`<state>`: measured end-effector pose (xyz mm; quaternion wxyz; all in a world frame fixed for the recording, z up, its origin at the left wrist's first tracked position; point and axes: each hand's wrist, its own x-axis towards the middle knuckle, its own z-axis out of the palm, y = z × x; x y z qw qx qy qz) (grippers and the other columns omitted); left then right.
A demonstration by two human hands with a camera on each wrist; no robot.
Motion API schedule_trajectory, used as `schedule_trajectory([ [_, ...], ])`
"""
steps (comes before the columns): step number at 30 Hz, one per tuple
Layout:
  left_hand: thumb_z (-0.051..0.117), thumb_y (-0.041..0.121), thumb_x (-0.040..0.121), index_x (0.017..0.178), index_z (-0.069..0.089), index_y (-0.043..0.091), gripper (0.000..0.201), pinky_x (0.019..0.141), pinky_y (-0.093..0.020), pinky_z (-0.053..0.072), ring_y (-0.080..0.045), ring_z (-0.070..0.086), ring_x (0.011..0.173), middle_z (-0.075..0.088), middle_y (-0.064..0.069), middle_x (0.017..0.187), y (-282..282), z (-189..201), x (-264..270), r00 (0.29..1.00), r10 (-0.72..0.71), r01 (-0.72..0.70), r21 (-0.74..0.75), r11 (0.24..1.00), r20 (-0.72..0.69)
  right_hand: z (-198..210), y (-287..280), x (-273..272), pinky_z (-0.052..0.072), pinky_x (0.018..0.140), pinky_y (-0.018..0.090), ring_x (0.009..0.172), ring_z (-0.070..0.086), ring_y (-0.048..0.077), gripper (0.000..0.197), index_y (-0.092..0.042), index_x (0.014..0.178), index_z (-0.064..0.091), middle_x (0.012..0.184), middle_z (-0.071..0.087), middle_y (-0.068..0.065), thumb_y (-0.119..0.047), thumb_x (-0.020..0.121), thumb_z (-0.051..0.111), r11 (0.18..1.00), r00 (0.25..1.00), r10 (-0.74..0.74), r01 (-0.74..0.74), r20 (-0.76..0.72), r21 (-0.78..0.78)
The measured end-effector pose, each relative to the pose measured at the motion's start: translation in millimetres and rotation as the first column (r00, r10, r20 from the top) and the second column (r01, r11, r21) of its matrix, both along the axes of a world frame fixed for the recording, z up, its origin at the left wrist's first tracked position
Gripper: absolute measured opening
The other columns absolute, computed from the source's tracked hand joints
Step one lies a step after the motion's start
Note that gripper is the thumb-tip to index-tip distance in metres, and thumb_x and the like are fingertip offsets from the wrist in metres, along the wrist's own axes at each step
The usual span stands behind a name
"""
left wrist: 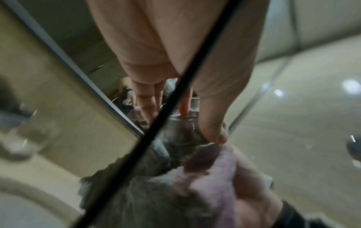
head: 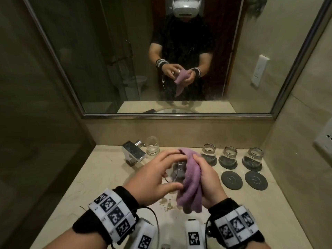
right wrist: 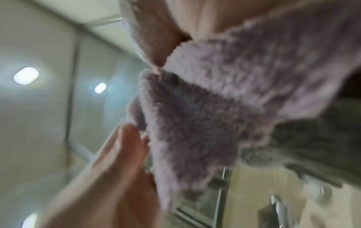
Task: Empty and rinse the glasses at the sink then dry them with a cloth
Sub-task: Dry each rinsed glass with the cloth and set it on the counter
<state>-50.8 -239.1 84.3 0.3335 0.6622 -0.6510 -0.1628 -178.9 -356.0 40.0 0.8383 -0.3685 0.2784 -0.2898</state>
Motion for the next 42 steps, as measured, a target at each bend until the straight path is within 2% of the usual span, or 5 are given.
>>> schedule_trajectory([
  [8,0.076,0.036,0.081,0.127,0.053,0.04,0.052,0.085,-0.028,0.056,-0.007,0.066,0.097,0.059,0.01,0.123,-1.1,-13.6,-7.0,0.857,0.294,-0.273,0.112,0.956,-0.423,-3.0,4.7,-1.3,0.051,0.095,0.038,0.104,0.067,0.019,0.044,-0.015,0.111,0.064,0.107,0.071,0.008,-0.052,0.089,0.054,0.921,0.975,-0.089,0.003,-0.202,-0.39],
  [14,0.063,0.036,0.082,0.12,0.058,0.008,0.047,0.058,-0.029,0.059,-0.028,0.069,0.069,0.068,-0.018,0.105,-1.7,-6.4,-2.1,0.077,0.305,-0.271,0.274,0.923,-0.949,-8.4,9.2,-16.0,0.055,0.075,0.023,0.087,0.067,0.0,0.021,-0.038,0.106,0.062,0.089,0.073,-0.009,-0.039,0.096,0.043,0.637,0.938,-0.267,0.0,-0.221,-0.771],
  [19,0.089,0.05,0.054,0.109,0.062,0.004,0.076,0.052,-0.026,0.056,-0.029,0.066,0.068,0.062,-0.023,0.113,6.0,-7.0,6.6,-0.203,0.156,-0.212,0.199,0.957,-0.967,-19.7,0.0,-10.7,0.056,0.086,0.039,0.093,0.069,0.016,0.032,-0.027,0.102,0.067,0.097,0.072,0.011,-0.04,0.101,0.038,0.892,0.944,-0.214,0.085,-0.249,-0.445],
  [33,0.084,0.043,0.063,0.105,0.067,0.003,0.06,0.039,-0.02,0.045,-0.031,0.065,0.065,0.066,-0.023,0.099,-4.0,-22.6,-6.3,-0.279,0.224,-0.098,0.259,0.961,-0.934,-15.2,12.4,16.1,0.042,0.052,0.012,0.059,0.056,-0.007,0.044,-0.035,0.123,0.057,0.113,0.055,0.003,-0.015,0.084,0.053,0.831,0.925,0.279,-0.367,-0.257,-0.418],
  [42,0.068,0.044,0.074,0.123,0.057,0.007,0.063,0.042,-0.019,0.044,-0.027,0.064,0.069,0.074,-0.012,0.092,-24.6,-35.5,-17.6,-0.116,0.266,-0.101,0.277,0.956,-0.957,-28.7,2.5,-26.2,0.044,0.1,0.036,0.126,0.052,0.01,0.053,-0.029,0.133,0.044,0.136,0.055,-0.01,-0.027,0.084,0.063,0.877,0.996,-0.067,0.029,-0.063,-0.48],
])
